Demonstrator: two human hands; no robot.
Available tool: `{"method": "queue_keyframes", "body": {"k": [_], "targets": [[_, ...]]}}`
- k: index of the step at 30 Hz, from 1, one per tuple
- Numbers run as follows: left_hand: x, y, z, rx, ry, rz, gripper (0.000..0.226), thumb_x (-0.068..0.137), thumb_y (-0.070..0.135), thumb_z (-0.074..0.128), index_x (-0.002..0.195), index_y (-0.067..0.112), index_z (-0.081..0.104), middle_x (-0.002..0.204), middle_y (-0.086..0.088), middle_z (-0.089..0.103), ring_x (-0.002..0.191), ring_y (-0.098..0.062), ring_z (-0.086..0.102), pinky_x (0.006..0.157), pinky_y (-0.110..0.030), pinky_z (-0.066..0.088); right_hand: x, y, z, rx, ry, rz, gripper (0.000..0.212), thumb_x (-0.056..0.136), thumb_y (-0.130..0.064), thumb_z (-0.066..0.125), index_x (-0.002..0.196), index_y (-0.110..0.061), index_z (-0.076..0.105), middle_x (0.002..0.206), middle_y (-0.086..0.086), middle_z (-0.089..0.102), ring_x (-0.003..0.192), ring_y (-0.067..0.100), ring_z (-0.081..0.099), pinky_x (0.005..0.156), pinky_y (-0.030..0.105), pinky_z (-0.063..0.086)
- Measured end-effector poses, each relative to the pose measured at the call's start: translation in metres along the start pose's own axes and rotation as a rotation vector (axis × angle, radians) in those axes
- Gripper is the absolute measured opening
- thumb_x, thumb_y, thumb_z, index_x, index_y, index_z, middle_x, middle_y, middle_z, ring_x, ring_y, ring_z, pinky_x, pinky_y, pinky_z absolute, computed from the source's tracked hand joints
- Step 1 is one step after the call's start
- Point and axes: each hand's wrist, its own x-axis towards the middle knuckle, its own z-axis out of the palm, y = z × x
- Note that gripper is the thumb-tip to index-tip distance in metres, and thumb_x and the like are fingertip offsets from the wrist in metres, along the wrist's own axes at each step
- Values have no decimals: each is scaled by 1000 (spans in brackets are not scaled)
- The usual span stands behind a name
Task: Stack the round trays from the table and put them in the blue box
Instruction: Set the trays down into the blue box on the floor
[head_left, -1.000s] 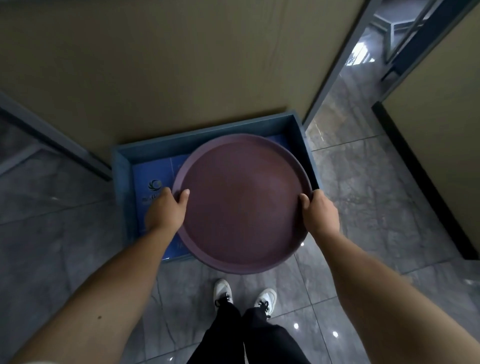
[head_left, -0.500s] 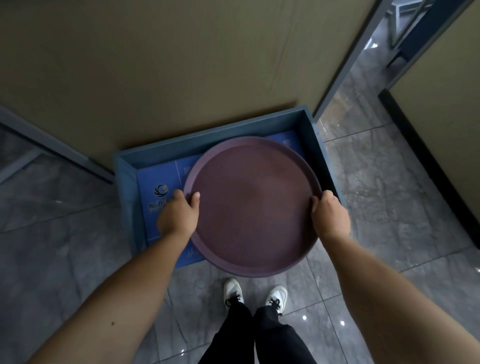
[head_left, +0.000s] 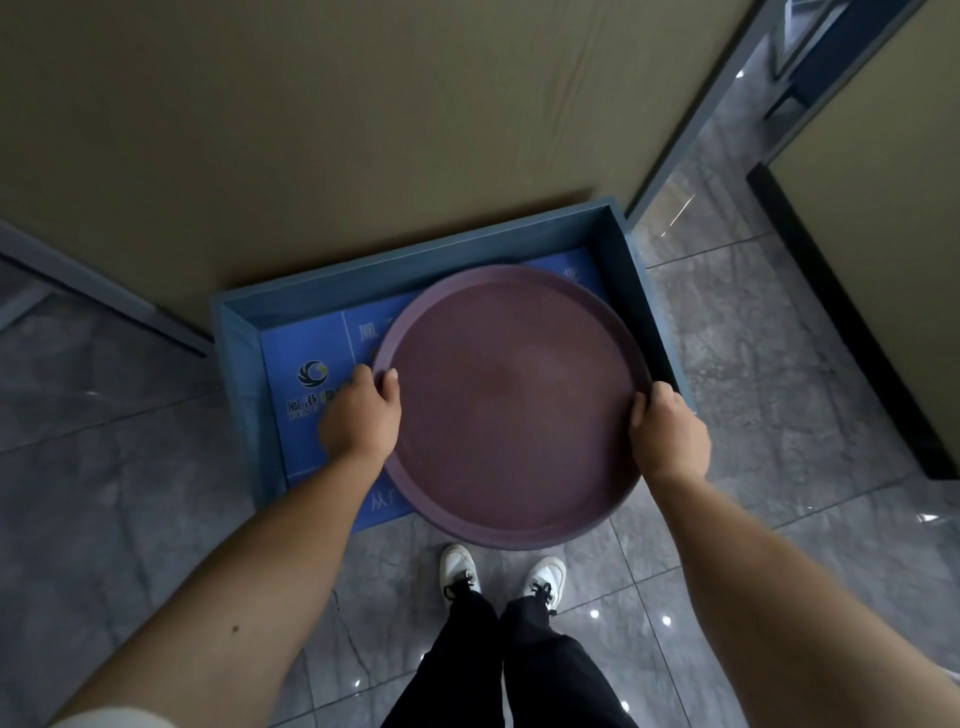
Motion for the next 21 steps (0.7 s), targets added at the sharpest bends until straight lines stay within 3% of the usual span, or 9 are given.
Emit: {"method": "queue_keyframes", "body": {"k": [5,11,21], "targets": [[0,-2,2,-45,32,-22,38,98,43,35,80,11,46,65,-8,52,53,-28,46,46,-30,28,0,2,5,15,27,-14,24,95,-29,40,78,-14,34,91,17,62,69,42,58,58,37,37],[7,-2,1,-78,83,27,41,100,40,31,82,8,50,70,-11,55,57,-31,50,48,-33,33,-1,1,8,35,27,18,24,98,-29,39,86,-9,45,98,17,62,74,43,59,57,36,34],[10,0,-7,-25,-15,8,46,100,43,24,96,8,53,93,-15,59,68,-31,50,54,-36,35,-4,-3,-3,48,-8,-11,25,97,-34,37,83,-13,39,94,14,61,70,38,56,57,36,35]]}}
